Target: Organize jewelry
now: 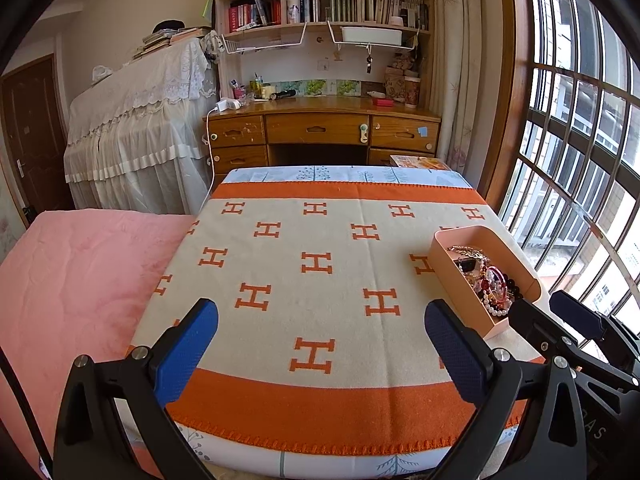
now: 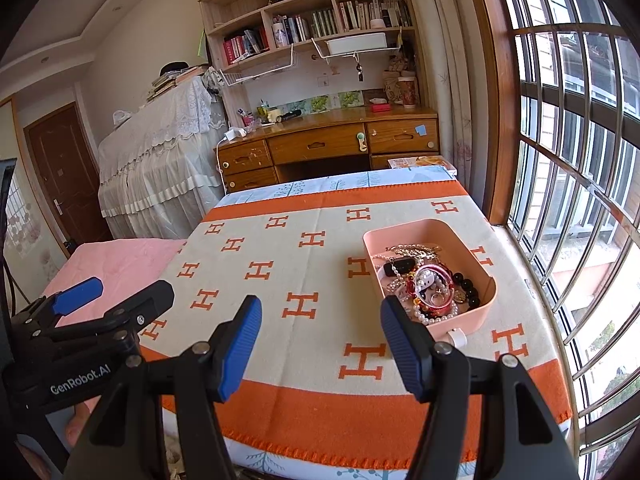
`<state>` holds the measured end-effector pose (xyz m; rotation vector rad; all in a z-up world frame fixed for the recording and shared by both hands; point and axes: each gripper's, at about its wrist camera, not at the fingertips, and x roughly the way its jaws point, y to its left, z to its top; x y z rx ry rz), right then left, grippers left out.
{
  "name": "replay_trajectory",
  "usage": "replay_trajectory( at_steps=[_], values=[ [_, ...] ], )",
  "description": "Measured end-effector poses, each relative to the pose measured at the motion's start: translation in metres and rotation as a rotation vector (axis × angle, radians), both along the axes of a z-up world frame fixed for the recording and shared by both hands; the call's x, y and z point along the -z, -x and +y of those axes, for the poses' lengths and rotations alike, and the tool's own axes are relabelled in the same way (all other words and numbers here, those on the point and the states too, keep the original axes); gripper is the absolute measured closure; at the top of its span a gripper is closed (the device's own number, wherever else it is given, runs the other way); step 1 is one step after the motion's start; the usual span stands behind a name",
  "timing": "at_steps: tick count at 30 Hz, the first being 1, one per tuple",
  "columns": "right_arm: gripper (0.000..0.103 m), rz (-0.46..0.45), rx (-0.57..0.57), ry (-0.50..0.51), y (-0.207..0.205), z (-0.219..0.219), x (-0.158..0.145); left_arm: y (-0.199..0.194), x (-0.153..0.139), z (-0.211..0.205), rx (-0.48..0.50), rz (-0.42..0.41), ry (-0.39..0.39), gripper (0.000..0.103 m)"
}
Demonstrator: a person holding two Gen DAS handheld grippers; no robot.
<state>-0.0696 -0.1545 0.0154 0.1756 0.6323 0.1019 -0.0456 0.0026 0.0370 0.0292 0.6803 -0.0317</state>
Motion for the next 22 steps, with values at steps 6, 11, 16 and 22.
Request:
replay_trajectory(
  at_steps=[6,11,16,22],
  values=[
    [0.040,0.003,0.000,-0.003,0.000,0.002,0.000,0.000,0.002,0.001,-0.003,0.004,-0.001,0.001],
    [0.040,0.004,0.001,-0.003,0.000,0.002,0.001,0.000,0.003,0.001,-0.005,0.005,-0.001,0.001],
    [0.040,0.011,0.001,-0.005,-0.002,0.003,0.004,0.003,0.005,0.002,-0.006,0.015,0.004,0.001],
    [0.040,0.026,0.002,-0.006,-0.002,0.010,0.013,0.003,0.012,0.005,-0.008,0.035,0.014,0.001]
  ],
)
